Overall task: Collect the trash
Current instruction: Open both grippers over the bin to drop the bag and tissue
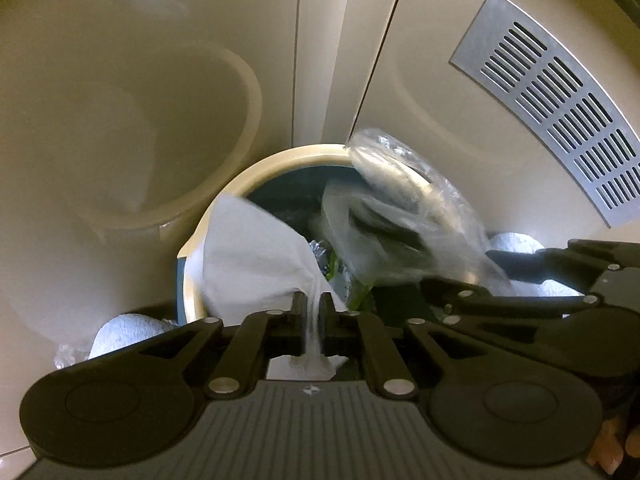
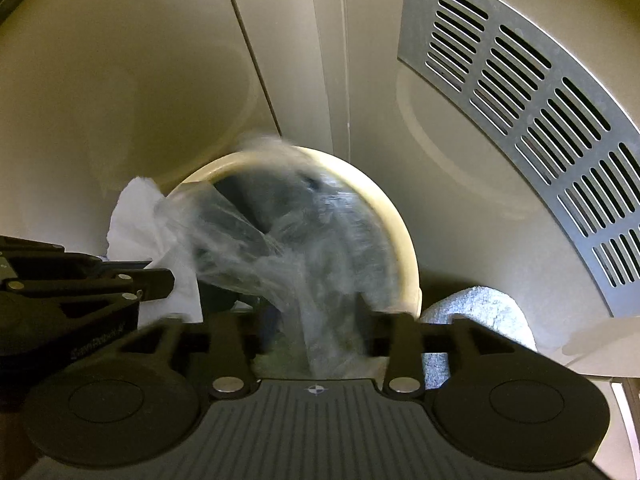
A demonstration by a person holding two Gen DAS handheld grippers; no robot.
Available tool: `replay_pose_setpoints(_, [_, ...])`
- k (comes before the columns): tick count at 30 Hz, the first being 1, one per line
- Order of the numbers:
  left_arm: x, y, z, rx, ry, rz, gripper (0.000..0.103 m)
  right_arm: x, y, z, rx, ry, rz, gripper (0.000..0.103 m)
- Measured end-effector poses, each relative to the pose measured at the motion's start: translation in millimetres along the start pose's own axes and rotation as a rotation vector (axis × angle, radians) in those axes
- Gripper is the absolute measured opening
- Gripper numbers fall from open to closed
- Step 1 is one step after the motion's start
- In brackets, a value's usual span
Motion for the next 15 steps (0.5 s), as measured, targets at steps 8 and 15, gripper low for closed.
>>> replay_pose_setpoints(8, [-17.3, -17.4, -1.6, 0.043, -0.051, -0.014, 0.089, 9.1, -1.6, 0.8, -0.009, 0.037, -0.001, 0.065])
replay_pose_setpoints(15, [-31.5, -47.8, -8.8, 0.062, -0.091, -0.005, 0.091, 4.4, -27.2, -4.1, 0.024, -0.006, 0.033, 0.073])
Point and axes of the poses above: each gripper's, at about its wrist camera, not at the fingertips, and y roughly the way its jaws point, x to its right, z to its top, the point moved 6 cm from there along y, roughly the way its jaws point, and after that the axes turned 2 degrees about -z, right-handed, at the moved point
